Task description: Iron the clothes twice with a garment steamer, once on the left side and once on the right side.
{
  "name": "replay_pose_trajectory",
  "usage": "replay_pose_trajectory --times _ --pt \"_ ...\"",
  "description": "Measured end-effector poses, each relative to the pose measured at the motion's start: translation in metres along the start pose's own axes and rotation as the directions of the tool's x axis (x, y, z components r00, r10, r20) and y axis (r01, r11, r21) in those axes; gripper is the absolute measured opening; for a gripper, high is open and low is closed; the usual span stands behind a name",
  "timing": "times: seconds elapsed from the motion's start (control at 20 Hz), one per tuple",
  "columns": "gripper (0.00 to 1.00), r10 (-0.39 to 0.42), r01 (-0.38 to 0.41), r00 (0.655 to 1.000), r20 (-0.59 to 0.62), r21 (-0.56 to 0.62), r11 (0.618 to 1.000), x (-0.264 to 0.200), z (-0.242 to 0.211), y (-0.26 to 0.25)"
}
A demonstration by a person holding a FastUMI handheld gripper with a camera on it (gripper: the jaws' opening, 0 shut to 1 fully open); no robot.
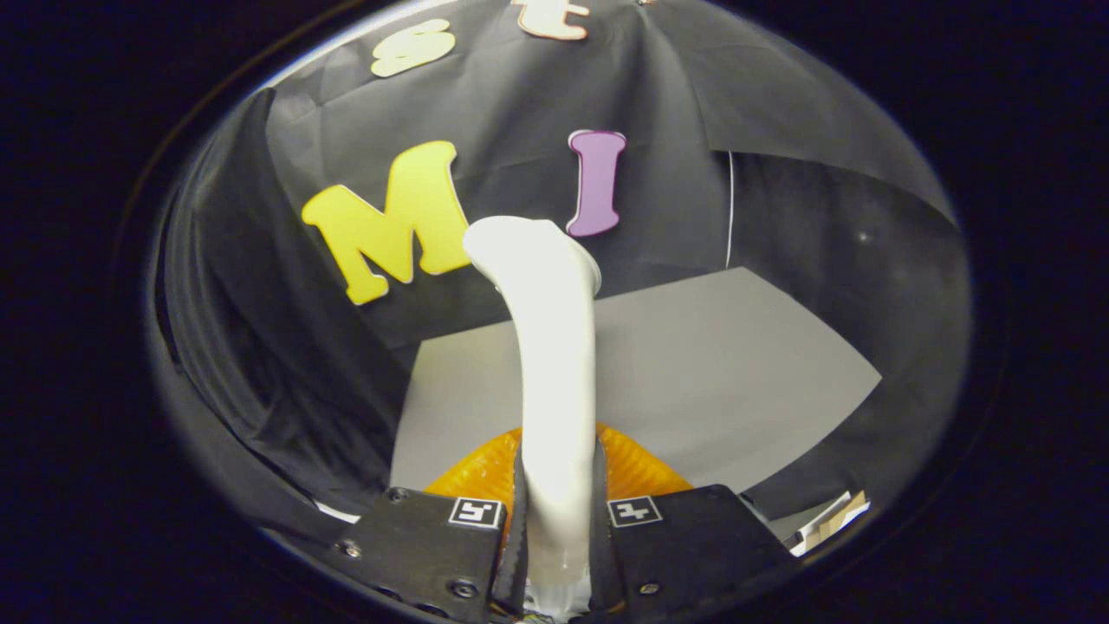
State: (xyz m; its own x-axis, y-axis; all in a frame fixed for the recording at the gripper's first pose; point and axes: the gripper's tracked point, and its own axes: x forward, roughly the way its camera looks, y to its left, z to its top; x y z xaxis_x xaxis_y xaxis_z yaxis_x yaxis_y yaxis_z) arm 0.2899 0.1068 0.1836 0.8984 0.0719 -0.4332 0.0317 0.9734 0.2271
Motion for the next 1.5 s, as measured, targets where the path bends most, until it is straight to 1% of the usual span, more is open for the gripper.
replay_pose_trajectory --times 0.2,0.35,0.5,0.65,0.8,0.95,1.1,1.2,1.35,1.5 --pt "0.31 0.032 -0.032 0.997 0.074 -0.004 0.999 -0.041 0.004 0.025" --pt "0.31 0.045 -0.045 0.987 0.152 -0.005 0.999 -0.075 0.008 0.045" --pt "0.31 0.057 -0.058 0.966 0.250 -0.003 0.998 -0.105 0.019 0.070" --pt "0.31 0.044 -0.042 0.931 0.363 -0.015 0.999 -0.144 0.022 0.085" --pt "0.31 0.046 -0.043 0.880 0.473 -0.019 0.999 -0.175 0.030 0.110" --pt "0.31 0.054 -0.049 0.828 0.558 -0.024 0.999 -0.198 0.036 0.133" --pt "0.31 0.047 -0.031 0.758 0.650 -0.037 0.999 -0.215 0.051 0.153" --pt "0.31 0.064 -0.033 0.709 0.702 -0.057 0.998 -0.222 0.062 0.174" --pt "0.31 0.084 -0.013 0.625 0.776 -0.098 0.995 -0.232 0.083 0.205" --pt "0.31 0.106 0.001 0.567 0.817 -0.129 0.992 -0.238 0.099 0.233"
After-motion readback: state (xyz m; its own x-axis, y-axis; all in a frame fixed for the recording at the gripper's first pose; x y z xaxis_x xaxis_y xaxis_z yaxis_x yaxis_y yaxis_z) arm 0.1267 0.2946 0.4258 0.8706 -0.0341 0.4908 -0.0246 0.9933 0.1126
